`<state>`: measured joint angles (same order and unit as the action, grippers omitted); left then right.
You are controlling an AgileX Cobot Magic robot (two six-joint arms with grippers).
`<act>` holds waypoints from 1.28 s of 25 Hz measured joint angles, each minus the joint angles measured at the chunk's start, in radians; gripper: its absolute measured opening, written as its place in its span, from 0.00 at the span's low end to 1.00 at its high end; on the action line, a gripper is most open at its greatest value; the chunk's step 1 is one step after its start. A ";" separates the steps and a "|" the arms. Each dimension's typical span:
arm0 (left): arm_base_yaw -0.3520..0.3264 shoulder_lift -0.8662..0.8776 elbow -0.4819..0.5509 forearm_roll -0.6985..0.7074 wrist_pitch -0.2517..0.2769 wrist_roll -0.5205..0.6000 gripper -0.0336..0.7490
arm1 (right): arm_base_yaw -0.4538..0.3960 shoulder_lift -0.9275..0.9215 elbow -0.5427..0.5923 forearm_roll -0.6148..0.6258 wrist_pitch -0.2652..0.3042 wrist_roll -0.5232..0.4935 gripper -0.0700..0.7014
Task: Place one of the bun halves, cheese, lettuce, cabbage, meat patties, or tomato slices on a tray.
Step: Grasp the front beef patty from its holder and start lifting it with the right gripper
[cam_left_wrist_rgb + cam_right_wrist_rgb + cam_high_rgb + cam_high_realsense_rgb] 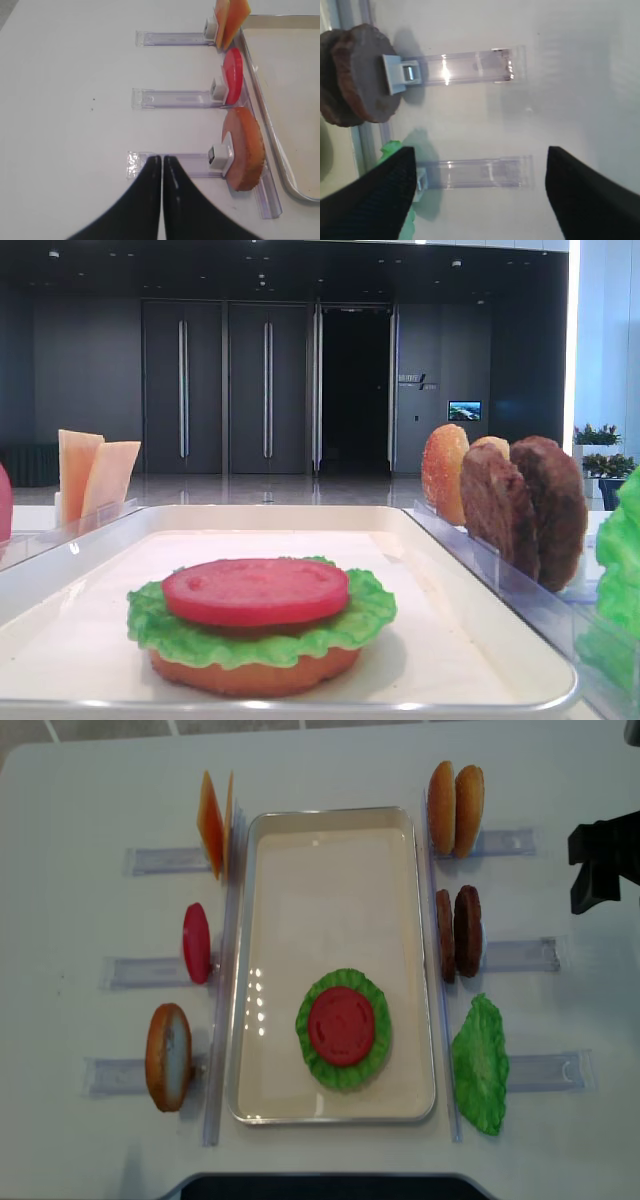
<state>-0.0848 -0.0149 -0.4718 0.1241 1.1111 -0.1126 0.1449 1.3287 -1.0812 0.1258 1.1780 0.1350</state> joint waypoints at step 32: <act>0.000 0.000 0.000 0.000 0.000 0.000 0.04 | 0.486 0.259 -0.125 -0.066 -0.161 0.318 0.74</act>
<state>-0.0848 -0.0149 -0.4718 0.1241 1.1111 -0.1126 0.6306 1.5877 -1.2057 0.0598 1.0171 0.4529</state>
